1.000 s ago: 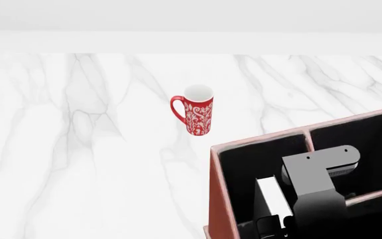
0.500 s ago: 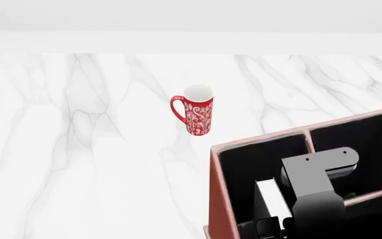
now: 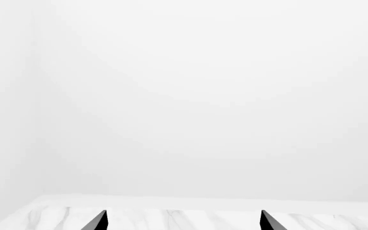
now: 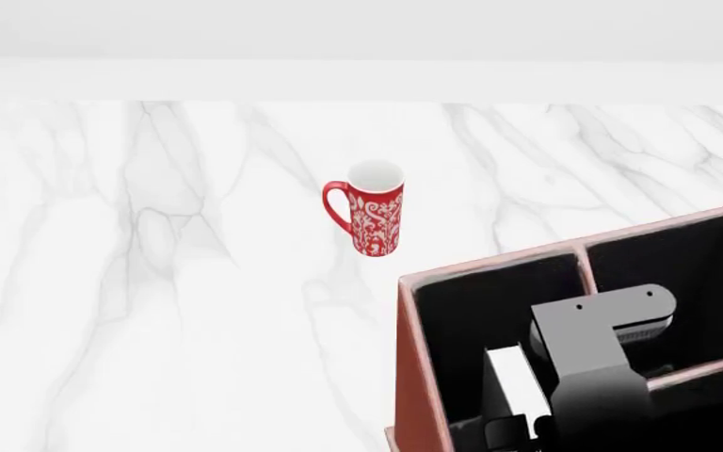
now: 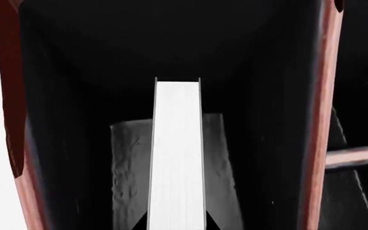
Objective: Pick up the book and place it in the left compartment of the caddy.
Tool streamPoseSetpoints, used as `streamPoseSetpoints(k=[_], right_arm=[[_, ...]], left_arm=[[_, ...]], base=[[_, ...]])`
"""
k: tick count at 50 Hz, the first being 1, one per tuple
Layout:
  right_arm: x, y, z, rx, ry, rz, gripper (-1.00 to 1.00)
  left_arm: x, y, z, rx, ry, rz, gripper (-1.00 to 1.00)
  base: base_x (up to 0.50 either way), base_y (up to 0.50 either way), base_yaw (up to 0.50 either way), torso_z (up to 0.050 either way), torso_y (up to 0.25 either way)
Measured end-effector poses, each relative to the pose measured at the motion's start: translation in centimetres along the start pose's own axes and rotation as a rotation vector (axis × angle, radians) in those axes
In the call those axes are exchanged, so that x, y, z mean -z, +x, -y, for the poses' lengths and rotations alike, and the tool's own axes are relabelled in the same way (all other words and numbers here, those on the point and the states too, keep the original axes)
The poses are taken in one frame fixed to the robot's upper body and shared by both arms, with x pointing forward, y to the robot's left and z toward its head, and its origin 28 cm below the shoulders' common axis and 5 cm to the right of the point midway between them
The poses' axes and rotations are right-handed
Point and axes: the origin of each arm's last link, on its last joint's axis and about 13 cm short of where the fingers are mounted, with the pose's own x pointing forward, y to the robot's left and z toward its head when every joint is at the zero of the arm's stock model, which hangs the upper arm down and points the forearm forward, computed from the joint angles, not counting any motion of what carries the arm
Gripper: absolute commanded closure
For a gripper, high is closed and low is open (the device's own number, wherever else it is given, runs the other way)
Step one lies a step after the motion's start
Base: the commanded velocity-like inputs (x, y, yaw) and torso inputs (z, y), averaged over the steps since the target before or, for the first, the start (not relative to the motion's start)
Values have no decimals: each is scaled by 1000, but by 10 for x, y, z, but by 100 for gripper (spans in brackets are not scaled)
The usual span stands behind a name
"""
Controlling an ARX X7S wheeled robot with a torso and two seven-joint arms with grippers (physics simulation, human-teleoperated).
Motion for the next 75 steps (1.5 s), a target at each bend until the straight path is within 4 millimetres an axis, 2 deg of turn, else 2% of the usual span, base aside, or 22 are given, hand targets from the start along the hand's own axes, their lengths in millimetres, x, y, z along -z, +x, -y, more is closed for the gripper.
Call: streamPoseSetpoints(k=[8,9,38,55,75], right_arm=[[-1,0,0,0,2,-1,100],[0,0,0,0,2,-1,-100],[-9,-9,1,8,2,62,-100],[-20,-33,-1,22,2,135,-100],[-28,-71,-11,46,-10,279,-100]], left_arm=[[0,0,0,1,0,0,-100],[0,0,0,1,0,0,-100],[-1,0,0,3,0,4,-100],[0,-1,0,2,0,4,-100],[-2,-2,1,4,0,11,-100]], base=[[0,0,0,0,0],[0,0,0,0,0],[0,0,0,0,0],[0,0,0,0,0],[0,0,0,0,0]])
